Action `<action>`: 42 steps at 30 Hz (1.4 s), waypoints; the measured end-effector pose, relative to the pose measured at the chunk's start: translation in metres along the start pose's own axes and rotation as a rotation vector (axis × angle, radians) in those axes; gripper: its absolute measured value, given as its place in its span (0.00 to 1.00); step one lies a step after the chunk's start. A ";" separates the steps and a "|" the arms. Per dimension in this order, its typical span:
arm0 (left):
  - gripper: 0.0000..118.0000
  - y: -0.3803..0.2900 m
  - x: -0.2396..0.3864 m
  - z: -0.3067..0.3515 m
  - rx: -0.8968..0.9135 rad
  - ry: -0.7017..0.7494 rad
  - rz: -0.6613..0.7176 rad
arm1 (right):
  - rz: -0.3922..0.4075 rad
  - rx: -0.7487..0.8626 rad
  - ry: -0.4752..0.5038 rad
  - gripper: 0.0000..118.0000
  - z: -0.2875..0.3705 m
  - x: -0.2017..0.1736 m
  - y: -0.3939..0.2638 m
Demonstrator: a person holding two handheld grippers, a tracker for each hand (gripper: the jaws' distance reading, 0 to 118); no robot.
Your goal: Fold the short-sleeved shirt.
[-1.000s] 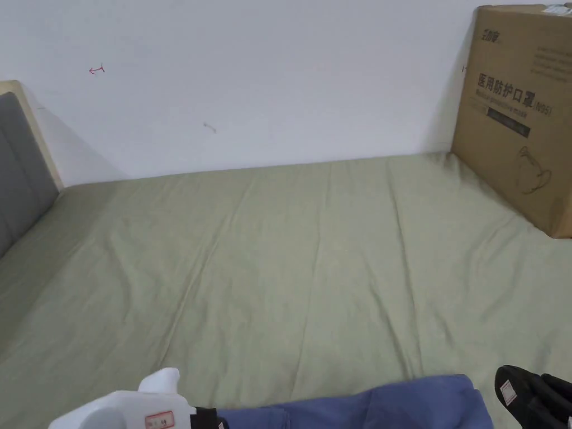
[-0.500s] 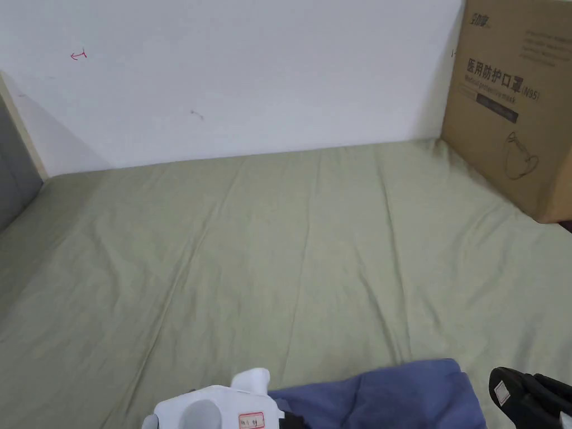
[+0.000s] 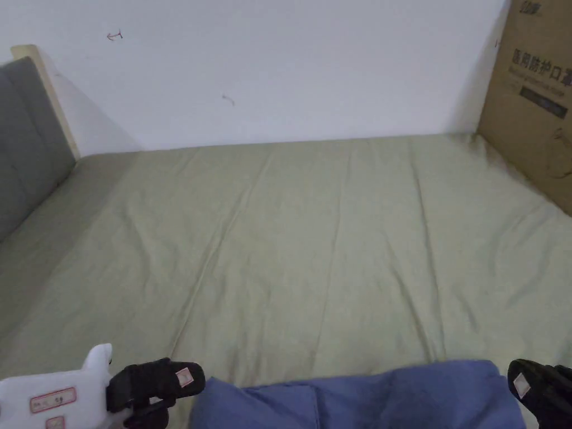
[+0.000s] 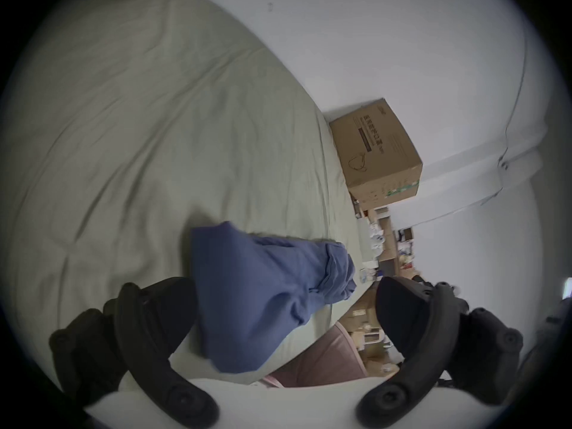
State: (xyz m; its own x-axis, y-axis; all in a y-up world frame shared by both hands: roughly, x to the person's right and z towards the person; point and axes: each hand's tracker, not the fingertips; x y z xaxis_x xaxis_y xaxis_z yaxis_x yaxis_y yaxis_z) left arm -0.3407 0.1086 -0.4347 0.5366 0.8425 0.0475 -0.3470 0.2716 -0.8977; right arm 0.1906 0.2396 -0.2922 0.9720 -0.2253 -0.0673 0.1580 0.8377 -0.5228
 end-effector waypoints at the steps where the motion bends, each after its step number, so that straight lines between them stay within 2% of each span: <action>1: 1.00 0.000 -0.016 0.001 -0.005 -0.014 0.035 | 0.002 -0.009 0.003 0.00 -0.003 -0.003 0.000; 4: 1.00 -0.009 -0.049 -0.005 -0.026 -0.133 0.185 | 0.012 -0.036 0.016 0.00 -0.010 -0.015 0.001; 7: 1.00 -0.025 -0.090 -0.035 -0.096 -0.311 0.440 | 0.030 -0.062 0.029 0.00 -0.015 -0.027 0.003; 8: 1.00 -0.030 -0.095 -0.041 -0.084 -0.337 0.444 | 0.039 -0.069 0.031 0.00 -0.016 -0.031 0.003; 9: 1.00 -0.029 -0.089 -0.046 -0.046 -0.443 0.392 | 0.049 -0.076 0.033 0.00 -0.017 -0.035 0.004; 10: 1.00 -0.023 -0.092 -0.053 -0.088 -0.511 0.387 | 0.058 -0.084 0.036 0.00 -0.018 -0.038 0.005; 12: 1.00 -0.027 -0.080 -0.078 -0.208 -0.461 0.351 | 0.076 -0.097 0.042 0.00 -0.020 -0.044 0.006; 14: 0.97 -0.020 -0.068 -0.088 -0.196 -0.371 0.188 | 0.092 -0.107 0.048 0.00 -0.023 -0.050 0.007; 15: 0.85 -0.017 -0.066 -0.089 -0.202 -0.350 0.178 | 0.097 -0.108 0.054 0.00 -0.025 -0.052 0.007; 16: 0.50 -0.016 -0.066 -0.088 -0.203 -0.325 0.189 | 0.099 -0.109 0.059 0.00 -0.025 -0.054 0.007; 17: 0.11 -0.015 -0.066 -0.083 -0.199 -0.298 0.195 | 0.100 -0.109 0.064 0.00 -0.026 -0.056 0.007; 18: 0.11 -0.015 -0.067 -0.082 -0.189 -0.237 0.174 | 0.097 -0.109 0.069 0.00 -0.026 -0.056 0.006; 20: 0.11 -0.018 -0.073 -0.079 -0.191 0.141 0.046 | 0.079 -0.108 0.087 0.00 -0.026 -0.056 0.004; 21: 0.11 -0.022 -0.085 -0.070 -0.169 0.069 0.129 | 0.068 -0.110 0.095 0.00 -0.027 -0.055 0.003; 22: 0.11 -0.026 -0.064 -0.072 -0.128 -0.094 0.242 | 0.060 -0.115 0.099 0.00 -0.027 -0.055 0.001; 23: 0.11 -0.026 -0.052 -0.072 -0.116 0.004 0.199 | 0.055 -0.120 0.102 0.00 -0.028 -0.053 -0.001; 24: 0.11 -0.028 -0.043 -0.069 -0.114 0.109 0.093 | 0.049 -0.122 0.104 0.00 -0.028 -0.052 -0.003; 29: 0.11 -0.035 0.029 -0.045 -0.085 0.267 -0.079 | 0.008 -0.101 0.126 0.00 -0.022 -0.036 -0.005; 31: 0.11 -0.036 0.066 -0.032 -0.071 0.463 -0.260 | -0.015 -0.084 0.129 0.00 -0.019 -0.026 -0.006; 32: 0.11 -0.038 0.083 -0.024 -0.047 0.631 -0.379 | -0.027 -0.078 0.128 0.00 -0.017 -0.020 -0.006; 33: 0.11 -0.040 0.093 -0.018 -0.013 0.743 -0.445 | -0.036 -0.074 0.123 0.00 -0.015 -0.014 -0.007; 34: 0.11 -0.040 0.103 -0.016 0.021 0.789 -0.477 | -0.044 -0.069 0.115 0.00 -0.013 -0.008 -0.007; 36: 0.11 -0.037 0.115 -0.013 0.034 0.755 -0.414 | -0.065 -0.063 0.098 0.00 -0.008 0.004 -0.010; 37: 0.11 -0.038 0.124 -0.018 0.025 0.665 -0.333 | -0.084 -0.061 0.089 0.00 -0.005 0.013 -0.011; 39: 0.11 -0.039 0.141 -0.041 0.001 0.541 -0.264 | -0.115 -0.060 0.074 0.00 -0.001 0.024 -0.013; 42: 0.13 -0.049 0.173 -0.108 -0.104 0.454 -0.291 | -0.166 -0.049 0.045 0.00 0.009 0.043 -0.014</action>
State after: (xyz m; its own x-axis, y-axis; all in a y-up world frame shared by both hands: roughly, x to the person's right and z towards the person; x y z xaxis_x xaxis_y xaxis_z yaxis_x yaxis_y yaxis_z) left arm -0.1480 0.1906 -0.4298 0.8849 0.4480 0.1271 -0.0692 0.3963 -0.9155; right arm 0.2315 0.2227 -0.2797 0.9243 -0.3815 -0.0141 0.3058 0.7621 -0.5706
